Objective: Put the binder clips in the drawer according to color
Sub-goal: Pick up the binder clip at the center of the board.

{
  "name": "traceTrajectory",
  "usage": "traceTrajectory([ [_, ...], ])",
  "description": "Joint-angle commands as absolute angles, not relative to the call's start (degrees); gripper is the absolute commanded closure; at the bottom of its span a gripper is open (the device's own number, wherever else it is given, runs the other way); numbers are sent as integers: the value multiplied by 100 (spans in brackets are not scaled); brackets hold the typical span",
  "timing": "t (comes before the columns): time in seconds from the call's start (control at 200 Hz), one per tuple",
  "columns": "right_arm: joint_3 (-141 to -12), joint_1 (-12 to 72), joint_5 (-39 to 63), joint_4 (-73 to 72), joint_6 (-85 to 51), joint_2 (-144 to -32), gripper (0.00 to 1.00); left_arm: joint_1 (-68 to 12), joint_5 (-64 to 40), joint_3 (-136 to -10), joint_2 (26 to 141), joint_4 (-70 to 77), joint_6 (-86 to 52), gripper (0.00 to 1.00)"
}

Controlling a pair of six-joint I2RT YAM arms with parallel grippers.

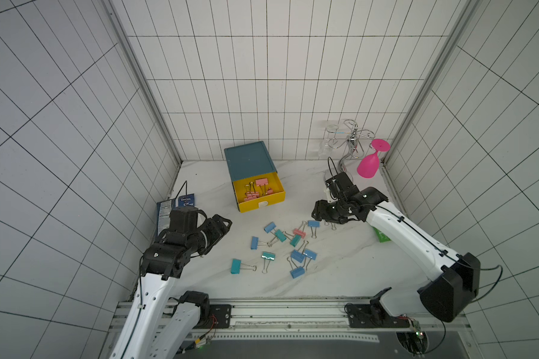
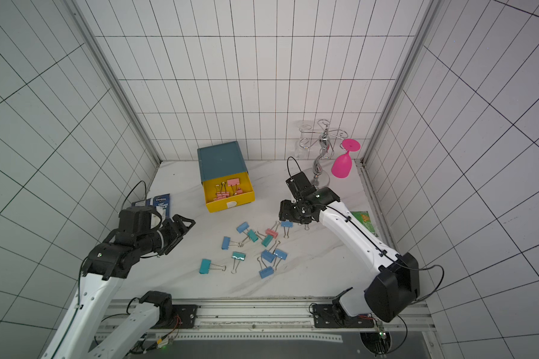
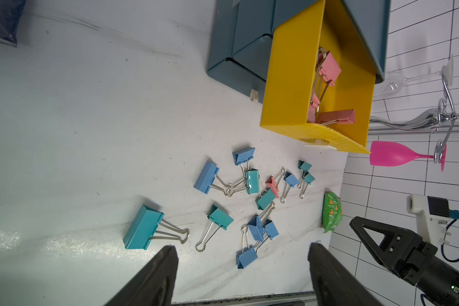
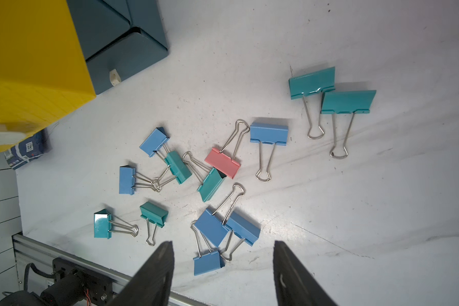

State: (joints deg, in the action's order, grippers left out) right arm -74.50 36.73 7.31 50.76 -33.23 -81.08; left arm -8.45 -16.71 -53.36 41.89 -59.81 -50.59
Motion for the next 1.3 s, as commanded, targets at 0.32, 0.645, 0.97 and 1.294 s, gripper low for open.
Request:
traceTrajectory([
  [0.32,-6772,3639,483,4705,-4035,-8164,32,-813,-1485,-4723,3387,-6451,-5470,19],
  [0.645,-6558,3665,655,4281,-4449,-8582,30,-815,-1484,-4772,3304,-6591,-5450,19],
  [0.97,-6943,4005,948,3785,-4747,-9695,30,-809,-1536,-4865,3329,-6674,-5320,19],
  [1.294,-7188,4069,1303,3228,-4887,-10342,31,-810,-1515,-5061,3413,-6810,-5091,19],
])
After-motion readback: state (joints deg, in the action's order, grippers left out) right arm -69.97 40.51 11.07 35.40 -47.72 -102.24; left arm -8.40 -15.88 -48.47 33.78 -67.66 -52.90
